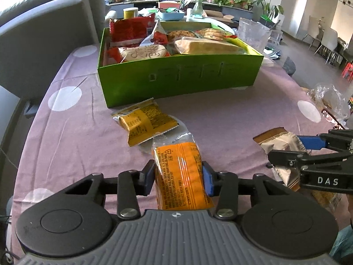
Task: Organize snacks
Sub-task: 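Carry the orange bag and the cake over the green box with both grippers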
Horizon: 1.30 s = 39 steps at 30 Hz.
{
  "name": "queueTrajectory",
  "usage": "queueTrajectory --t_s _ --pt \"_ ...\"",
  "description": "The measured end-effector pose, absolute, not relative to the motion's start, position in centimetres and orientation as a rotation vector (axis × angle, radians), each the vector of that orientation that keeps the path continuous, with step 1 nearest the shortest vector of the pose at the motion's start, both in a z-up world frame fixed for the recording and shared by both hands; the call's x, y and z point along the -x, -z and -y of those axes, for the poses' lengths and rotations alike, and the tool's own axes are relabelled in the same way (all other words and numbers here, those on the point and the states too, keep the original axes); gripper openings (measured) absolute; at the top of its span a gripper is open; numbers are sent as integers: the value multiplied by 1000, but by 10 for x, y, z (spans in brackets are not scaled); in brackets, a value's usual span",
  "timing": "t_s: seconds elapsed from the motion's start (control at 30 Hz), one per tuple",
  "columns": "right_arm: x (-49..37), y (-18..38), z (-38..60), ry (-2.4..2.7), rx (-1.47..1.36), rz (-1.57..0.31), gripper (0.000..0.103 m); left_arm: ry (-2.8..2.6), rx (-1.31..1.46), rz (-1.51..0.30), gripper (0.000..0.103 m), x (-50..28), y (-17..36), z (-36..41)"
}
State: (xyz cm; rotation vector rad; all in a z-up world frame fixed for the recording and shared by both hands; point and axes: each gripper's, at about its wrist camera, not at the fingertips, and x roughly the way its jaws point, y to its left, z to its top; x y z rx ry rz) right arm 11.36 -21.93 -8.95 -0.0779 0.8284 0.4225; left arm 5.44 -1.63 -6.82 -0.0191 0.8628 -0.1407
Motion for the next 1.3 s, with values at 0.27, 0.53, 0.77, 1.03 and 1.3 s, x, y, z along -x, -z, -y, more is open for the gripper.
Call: queueTrajectory --t_s 0.27,0.53,0.77,1.03,1.3 --pt "-117 78 223 -426 44 -786 69 147 18 -819 40 -52 58 14" --pt "-124 67 222 -423 25 -755 69 160 16 -767 40 -53 39 13" --pt "-133 47 218 -430 26 -698 69 162 0 -717 40 -61 21 12" --pt "-149 24 208 -453 16 -625 69 163 -15 -670 40 -74 5 12" --pt "-167 10 199 -467 -12 -584 69 170 -13 -643 40 -95 -7 12"
